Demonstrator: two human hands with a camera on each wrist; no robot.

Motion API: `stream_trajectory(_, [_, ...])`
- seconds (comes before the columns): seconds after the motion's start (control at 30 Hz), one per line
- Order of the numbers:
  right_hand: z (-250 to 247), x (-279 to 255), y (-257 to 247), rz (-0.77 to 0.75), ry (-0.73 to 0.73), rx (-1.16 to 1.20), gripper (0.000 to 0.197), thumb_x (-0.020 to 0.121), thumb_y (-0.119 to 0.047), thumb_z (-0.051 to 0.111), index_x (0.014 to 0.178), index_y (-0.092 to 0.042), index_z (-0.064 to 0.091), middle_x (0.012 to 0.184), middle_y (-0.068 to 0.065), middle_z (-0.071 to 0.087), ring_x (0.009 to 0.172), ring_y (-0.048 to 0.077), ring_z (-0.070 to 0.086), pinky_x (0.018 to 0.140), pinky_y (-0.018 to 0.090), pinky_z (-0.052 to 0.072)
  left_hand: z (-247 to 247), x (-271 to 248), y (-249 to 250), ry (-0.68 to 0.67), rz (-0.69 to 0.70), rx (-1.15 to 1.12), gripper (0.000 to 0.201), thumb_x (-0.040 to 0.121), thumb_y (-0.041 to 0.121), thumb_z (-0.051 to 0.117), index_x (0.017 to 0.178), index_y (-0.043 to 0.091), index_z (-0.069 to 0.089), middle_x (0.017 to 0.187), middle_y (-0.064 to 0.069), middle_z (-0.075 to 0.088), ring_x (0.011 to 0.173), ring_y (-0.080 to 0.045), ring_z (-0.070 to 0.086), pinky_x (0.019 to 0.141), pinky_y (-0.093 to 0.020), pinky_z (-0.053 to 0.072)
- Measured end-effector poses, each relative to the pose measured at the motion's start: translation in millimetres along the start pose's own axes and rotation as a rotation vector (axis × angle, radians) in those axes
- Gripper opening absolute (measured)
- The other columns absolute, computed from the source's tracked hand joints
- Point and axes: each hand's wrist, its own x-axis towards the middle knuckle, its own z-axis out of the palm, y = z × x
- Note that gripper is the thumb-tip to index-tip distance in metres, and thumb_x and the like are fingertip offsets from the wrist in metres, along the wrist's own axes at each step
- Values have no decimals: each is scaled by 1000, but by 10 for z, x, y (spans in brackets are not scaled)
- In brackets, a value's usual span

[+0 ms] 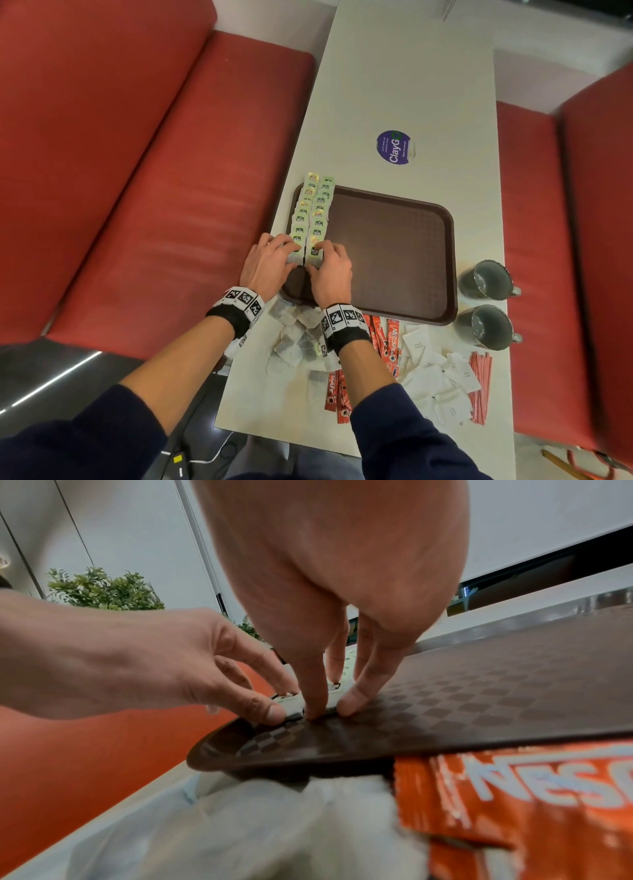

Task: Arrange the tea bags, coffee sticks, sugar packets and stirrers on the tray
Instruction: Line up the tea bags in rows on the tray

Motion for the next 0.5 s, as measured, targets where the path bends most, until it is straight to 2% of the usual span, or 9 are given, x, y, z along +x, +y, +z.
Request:
stream_trajectory(0.13, [15,72,-2,2,21,-2,43,94,-5,81,134,-15,67,141,8,60,122,31,65,103,45,57,-7,72,11,-26,-8,22,42,89,24,86,130,24,75,133,7,67,113,-27,55,82,-44,55])
stream_trajectory(0.5, [61,244,-31,-2,54,3,40,93,-5,81,128,-15,64,134,11,65,119,34,67,99,50,60,-33,223,32,-35,-36,13,42,89,21,86,129,24,75,135,7,67,115,-27,55,83,-46,55])
